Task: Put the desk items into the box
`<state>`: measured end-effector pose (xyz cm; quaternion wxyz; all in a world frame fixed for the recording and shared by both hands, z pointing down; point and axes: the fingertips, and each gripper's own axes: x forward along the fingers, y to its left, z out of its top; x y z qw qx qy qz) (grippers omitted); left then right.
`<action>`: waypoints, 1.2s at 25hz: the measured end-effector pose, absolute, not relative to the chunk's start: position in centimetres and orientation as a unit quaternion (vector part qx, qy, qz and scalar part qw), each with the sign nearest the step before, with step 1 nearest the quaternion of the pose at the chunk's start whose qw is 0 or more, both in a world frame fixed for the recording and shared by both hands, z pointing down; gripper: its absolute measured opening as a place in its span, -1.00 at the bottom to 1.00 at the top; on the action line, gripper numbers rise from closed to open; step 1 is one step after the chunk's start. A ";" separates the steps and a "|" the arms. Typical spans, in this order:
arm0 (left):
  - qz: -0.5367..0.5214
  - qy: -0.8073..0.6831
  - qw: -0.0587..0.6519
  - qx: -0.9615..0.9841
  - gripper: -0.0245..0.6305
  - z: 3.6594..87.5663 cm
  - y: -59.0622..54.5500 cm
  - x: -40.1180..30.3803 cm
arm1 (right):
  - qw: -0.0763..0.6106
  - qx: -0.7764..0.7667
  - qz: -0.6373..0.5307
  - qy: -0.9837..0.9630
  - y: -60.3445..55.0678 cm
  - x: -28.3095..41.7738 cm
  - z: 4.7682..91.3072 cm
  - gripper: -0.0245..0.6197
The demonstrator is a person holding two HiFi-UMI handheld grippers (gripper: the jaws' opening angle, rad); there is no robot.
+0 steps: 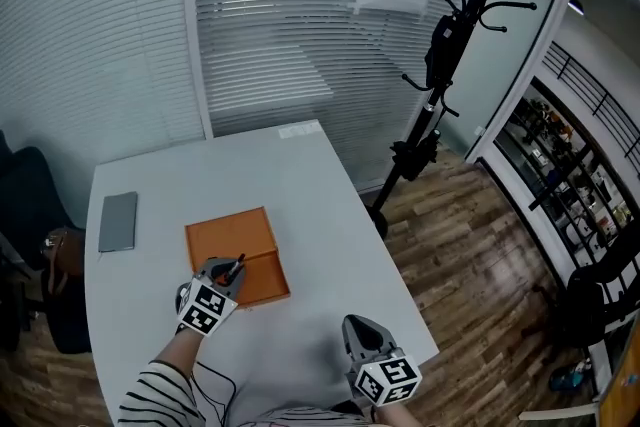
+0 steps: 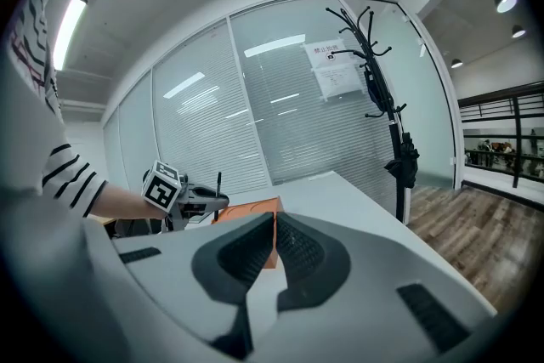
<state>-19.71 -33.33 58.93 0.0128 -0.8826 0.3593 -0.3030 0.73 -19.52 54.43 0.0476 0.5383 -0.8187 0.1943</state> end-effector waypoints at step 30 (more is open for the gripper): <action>-0.471 0.281 -0.042 -0.835 -0.86 70.7 -34.4 -19.6 | 0.052 0.534 0.220 -0.815 -19.4 0.3 56.5 -0.84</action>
